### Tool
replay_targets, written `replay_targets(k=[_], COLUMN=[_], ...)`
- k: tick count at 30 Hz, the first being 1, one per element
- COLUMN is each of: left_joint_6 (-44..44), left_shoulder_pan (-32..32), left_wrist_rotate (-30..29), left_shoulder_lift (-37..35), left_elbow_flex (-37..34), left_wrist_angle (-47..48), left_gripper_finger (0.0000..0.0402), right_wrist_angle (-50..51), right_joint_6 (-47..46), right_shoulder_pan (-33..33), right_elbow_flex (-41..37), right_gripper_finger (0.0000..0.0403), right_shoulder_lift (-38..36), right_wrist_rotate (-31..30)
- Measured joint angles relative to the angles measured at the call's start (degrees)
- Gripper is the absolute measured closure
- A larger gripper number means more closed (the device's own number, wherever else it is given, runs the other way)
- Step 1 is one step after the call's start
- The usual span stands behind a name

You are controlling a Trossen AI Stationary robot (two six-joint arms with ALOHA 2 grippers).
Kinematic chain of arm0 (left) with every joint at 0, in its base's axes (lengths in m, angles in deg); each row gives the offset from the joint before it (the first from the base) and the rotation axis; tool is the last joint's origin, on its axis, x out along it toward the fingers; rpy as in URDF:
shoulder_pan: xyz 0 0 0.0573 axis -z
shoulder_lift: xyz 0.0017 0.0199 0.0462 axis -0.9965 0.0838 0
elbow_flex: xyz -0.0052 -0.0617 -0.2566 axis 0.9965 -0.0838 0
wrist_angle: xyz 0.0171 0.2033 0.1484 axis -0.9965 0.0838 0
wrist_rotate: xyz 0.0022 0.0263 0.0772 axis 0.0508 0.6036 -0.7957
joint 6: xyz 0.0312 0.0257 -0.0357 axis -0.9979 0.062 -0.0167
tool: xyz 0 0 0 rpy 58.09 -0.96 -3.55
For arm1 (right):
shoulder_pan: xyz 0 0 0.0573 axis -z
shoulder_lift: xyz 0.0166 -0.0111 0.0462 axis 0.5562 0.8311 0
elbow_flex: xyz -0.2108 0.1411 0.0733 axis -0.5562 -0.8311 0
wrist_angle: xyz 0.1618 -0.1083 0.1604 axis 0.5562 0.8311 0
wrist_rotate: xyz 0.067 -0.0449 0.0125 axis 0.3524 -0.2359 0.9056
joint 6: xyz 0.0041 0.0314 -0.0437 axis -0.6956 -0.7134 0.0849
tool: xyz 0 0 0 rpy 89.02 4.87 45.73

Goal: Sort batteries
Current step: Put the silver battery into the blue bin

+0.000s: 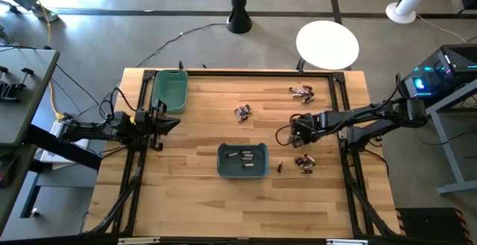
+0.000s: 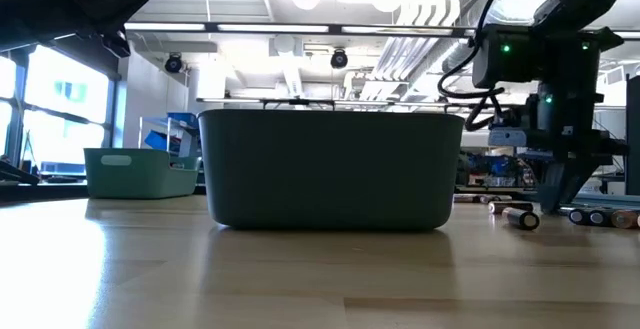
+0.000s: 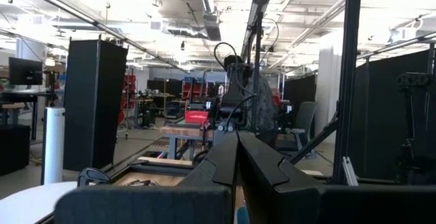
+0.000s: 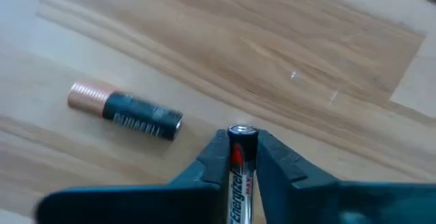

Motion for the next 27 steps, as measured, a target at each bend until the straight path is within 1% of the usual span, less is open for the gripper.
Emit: replay_targets(k=[1,3,5,8,10,12,13,15,18,22,25,27], left_joint_6=[-0.02,-0.02,-0.32,-1.39,-1.50,-1.51,-1.51,-1.49,-1.14,-0.85,-0.94,-0.96], left_shoulder_pan=[0.00,0.00,-0.01,0.00,0.00,0.00,-0.01,0.00,0.00,0.00,0.00,0.00], left_wrist_rotate=[0.01,-0.02,-0.16,-0.66,-1.89,-2.70,-2.94,-2.98,-2.99,-2.98,-2.98,-3.18], left_shoulder_lift=[0.00,-0.01,-0.01,-0.02,0.00,-0.02,-0.02,-0.01,-0.02,-0.02,-0.02,-0.01], left_elbow_flex=[0.00,0.02,0.02,0.02,0.02,0.02,0.02,0.02,0.02,0.02,0.02,0.02], left_wrist_angle=[0.01,-0.01,-0.03,-0.37,-0.66,-1.33,-1.35,-1.37,-1.28,-1.28,-1.36,-1.68], left_gripper_finger=[0.0396,0.0396,0.0396,0.0396,0.0396,0.0396,0.0396,0.0396,0.0396,0.0396,0.0396,0.0396], right_wrist_angle=[1.20,4.51,8.54,11.48,7.84,1.76,-2.25,-11.13,-20.77,-29.01,-34.21,-35.76], right_joint_6=[1.26,4.05,5.68,9.26,13.73,20.98,25.16,33.60,42.04,44.69,45.65,45.68], right_shoulder_pan=[-0.19,-0.81,-1.39,-3.18,-4.79,-6.55,-7.47,-9.24,-11.29,-13.73,-14.75,-14.83], right_elbow_flex=[1.18,4.83,10.25,18.71,24.33,28.02,29.28,30.62,30.79,30.56,30.56,30.56], right_gripper_finger=[0.0383,0.0384,0.0380,0.0376,0.0379,0.0383,0.0383,0.0383,0.0382,0.0382,0.0382,0.0382], right_shoulder_lift=[0.17,0.50,0.08,0.32,0.14,0.30,0.62,1.82,5.74,14.47,20.62,23.88], right_wrist_rotate=[-0.46,-3.76,-7.32,-13.22,-17.54,-18.95,-18.62,-15.61,-8.21,0.80,5.33,7.52])
